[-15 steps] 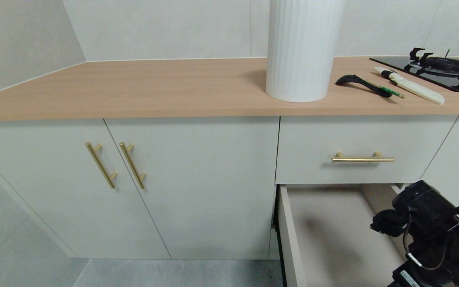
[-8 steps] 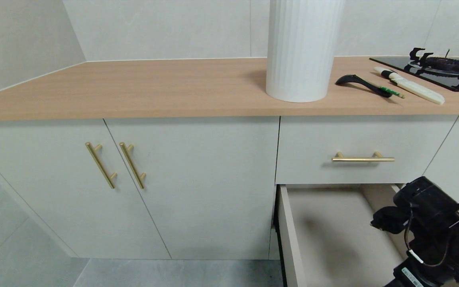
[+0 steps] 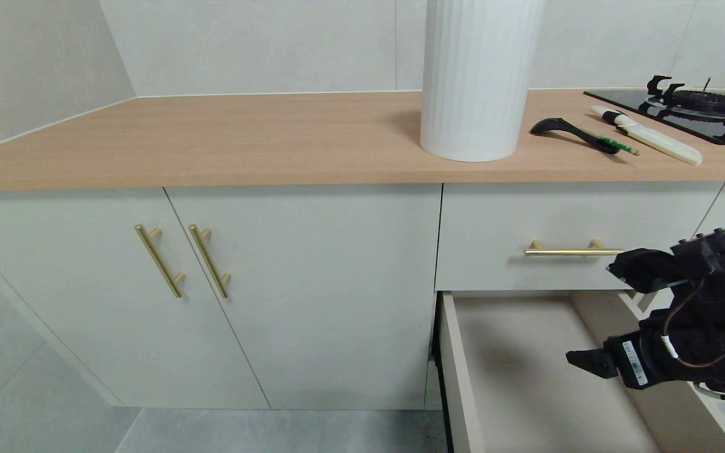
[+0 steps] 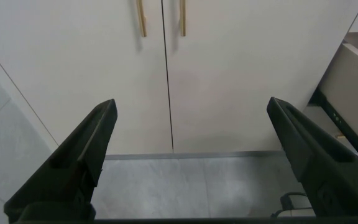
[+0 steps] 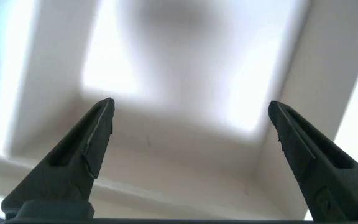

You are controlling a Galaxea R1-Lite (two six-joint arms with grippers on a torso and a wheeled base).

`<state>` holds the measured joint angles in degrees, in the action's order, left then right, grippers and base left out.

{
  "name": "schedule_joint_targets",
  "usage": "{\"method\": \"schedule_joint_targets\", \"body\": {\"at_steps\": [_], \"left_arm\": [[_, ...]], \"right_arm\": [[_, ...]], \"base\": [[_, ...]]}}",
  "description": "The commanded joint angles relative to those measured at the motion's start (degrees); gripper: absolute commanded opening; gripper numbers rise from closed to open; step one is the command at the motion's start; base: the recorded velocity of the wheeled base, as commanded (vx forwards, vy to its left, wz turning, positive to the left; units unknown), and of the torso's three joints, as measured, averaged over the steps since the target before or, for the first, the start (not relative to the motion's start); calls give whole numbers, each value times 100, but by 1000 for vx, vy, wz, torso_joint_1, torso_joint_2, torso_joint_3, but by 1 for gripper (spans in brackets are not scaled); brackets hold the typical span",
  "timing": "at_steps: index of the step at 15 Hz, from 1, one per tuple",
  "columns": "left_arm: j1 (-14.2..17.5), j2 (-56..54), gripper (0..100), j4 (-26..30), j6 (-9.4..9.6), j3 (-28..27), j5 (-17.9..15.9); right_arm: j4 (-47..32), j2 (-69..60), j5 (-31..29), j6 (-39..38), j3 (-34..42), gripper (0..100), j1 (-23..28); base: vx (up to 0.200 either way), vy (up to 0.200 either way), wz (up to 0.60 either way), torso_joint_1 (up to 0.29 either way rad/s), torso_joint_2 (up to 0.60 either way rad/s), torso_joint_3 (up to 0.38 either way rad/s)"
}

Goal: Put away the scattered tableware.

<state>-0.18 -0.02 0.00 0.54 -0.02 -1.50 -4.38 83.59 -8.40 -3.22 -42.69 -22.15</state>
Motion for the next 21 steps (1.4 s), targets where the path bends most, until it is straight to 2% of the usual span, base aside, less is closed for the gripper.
{"method": "schedule_joint_targets", "body": {"at_steps": [1,5,9,21], "left_arm": [[1,2,100,0,-1,2,1],[1,2,100,0,-1,2,1],[1,2,100,0,-1,2,1],[1,2,100,0,-1,2,1]], "right_arm": [[200,-572,14,5,86,100,0],[288,-871,5,32,86,100,0],[288,-888,-4,32,86,100,0],[297,-880,-4,5,50,100,70]], "base": [[0,0,0,0,0,0],[0,0,0,0,0,0],[0,0,0,50,-214,-223],[0,0,0,180,-480,-287]]}}
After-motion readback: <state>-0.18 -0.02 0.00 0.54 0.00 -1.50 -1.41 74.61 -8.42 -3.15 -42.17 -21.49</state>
